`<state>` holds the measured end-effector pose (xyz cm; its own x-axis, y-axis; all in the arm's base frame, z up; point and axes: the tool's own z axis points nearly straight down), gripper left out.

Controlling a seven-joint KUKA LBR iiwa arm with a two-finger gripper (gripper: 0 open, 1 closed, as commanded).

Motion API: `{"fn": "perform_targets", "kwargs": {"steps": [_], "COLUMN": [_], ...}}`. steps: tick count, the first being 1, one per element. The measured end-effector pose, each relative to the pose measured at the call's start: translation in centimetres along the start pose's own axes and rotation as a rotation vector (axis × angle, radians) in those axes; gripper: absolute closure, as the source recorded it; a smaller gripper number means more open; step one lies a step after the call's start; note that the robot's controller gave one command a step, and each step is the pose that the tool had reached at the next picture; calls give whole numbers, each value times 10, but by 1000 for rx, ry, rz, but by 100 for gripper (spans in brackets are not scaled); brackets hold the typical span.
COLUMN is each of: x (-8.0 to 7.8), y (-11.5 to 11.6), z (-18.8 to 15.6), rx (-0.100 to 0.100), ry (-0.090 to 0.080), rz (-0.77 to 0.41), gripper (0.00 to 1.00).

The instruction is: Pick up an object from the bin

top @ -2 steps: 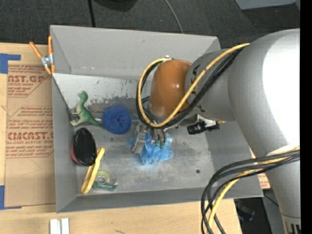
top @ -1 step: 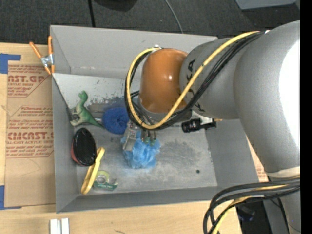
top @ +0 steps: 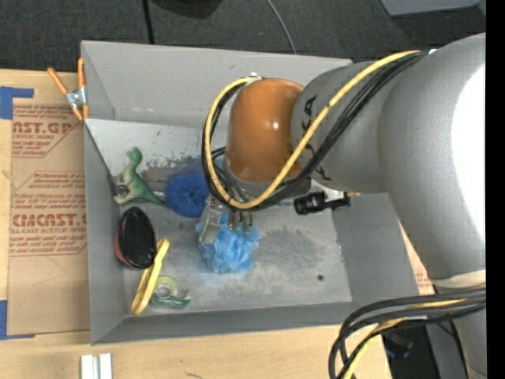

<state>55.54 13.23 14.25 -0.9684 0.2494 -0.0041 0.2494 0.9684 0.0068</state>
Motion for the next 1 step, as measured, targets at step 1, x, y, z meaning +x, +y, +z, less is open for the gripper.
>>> {"fn": "perform_targets", "kwargs": {"steps": [1], "x": [7], "y": [6], "z": [-40], "rx": [4], "ry": [8], "rz": [-7], "gripper": [100]}}
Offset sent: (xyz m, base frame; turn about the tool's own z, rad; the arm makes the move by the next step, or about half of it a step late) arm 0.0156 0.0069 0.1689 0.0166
